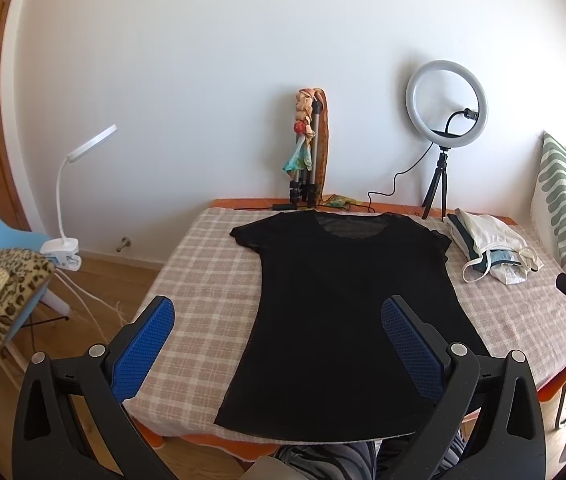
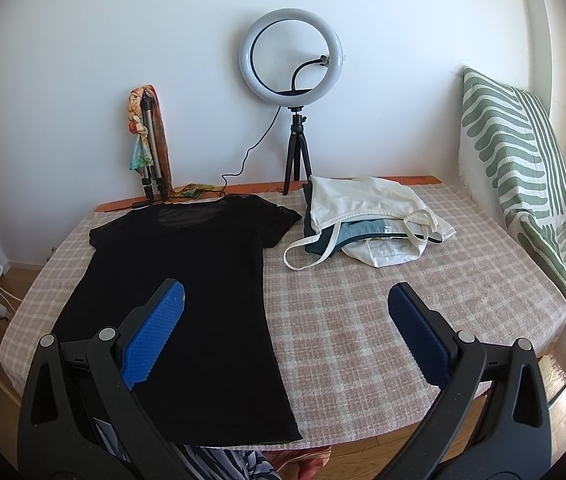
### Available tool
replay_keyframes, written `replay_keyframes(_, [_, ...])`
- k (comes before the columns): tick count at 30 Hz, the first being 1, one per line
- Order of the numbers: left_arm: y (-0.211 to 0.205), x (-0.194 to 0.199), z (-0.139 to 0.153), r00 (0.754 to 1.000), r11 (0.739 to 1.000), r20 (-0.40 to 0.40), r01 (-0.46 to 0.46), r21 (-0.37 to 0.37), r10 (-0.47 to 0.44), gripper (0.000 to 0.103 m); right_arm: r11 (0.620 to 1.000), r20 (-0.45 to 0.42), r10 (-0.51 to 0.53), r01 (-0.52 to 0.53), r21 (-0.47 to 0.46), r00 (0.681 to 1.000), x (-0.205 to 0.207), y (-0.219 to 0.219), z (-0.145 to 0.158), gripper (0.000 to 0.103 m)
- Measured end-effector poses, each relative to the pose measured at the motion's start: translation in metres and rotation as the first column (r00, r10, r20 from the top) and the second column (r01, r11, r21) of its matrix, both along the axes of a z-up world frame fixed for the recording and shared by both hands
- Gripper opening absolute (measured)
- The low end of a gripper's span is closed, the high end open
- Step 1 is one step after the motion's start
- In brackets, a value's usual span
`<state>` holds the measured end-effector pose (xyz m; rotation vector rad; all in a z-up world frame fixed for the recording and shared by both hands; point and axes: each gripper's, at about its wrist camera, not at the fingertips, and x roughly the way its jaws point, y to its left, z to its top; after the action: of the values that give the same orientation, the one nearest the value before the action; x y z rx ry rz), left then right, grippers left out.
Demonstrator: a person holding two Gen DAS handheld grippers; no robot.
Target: Fold small clothes
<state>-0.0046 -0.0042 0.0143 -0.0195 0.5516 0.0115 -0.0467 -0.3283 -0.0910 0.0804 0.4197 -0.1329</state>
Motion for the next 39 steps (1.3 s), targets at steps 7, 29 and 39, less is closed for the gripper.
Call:
replay_keyframes(7, [-0.0007,-0.0002,0.0006,1.000,1.000,0.001,0.000,-0.001,0.000,0.103,1.000,0.000,0.000,0.000,0.000,1.000,-0.0001,0.0004,0.0002,0.103])
replay_keyframes(29, [0.0009,0.0013,-0.0037,1.000,1.000,-0.011,-0.002,-0.005,0.002,0.103,1.000,-0.002,0.000,0.000,-0.004,1.000,0.0025,0.0037,-0.0005,0.103])
replay_keyframes(39, [0.0062,0.0036,-0.0089,1.000,1.000,-0.021,-0.006,-0.013,0.006,0.103,1.000,-0.015,0.002,-0.002,-0.013,1.000,0.0064,0.0089,-0.0003,0.103])
